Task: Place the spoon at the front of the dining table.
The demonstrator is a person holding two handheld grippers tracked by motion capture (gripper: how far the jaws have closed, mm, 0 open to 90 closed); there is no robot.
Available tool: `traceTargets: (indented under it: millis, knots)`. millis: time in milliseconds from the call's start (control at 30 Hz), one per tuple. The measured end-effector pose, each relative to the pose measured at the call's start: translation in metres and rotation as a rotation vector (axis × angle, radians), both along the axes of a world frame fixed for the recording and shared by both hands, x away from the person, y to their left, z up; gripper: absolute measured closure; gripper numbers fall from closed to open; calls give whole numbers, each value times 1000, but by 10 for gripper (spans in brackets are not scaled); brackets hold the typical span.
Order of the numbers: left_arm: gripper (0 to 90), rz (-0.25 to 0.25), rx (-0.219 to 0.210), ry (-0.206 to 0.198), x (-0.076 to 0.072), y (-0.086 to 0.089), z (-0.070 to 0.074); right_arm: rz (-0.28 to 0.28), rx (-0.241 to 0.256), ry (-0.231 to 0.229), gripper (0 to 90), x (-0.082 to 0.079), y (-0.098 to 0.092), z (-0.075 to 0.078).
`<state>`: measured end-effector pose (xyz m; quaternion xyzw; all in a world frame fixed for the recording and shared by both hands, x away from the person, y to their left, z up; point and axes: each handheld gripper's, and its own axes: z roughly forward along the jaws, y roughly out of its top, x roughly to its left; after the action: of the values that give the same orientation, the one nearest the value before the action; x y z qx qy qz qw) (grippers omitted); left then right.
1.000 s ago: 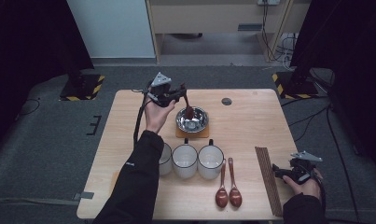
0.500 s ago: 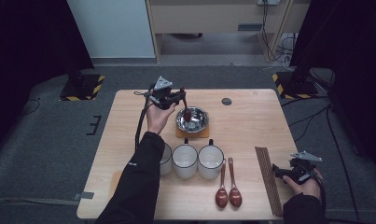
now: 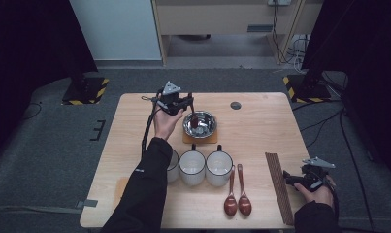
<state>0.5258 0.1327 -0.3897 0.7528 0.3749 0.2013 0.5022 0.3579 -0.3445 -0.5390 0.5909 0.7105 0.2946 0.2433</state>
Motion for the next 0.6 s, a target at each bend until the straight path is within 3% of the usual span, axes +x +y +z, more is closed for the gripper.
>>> traceTargets:
  millis: [600]
  knots:
    - [837,32,-11,45,4,11,-22,0,0,0,5,0,0,0]
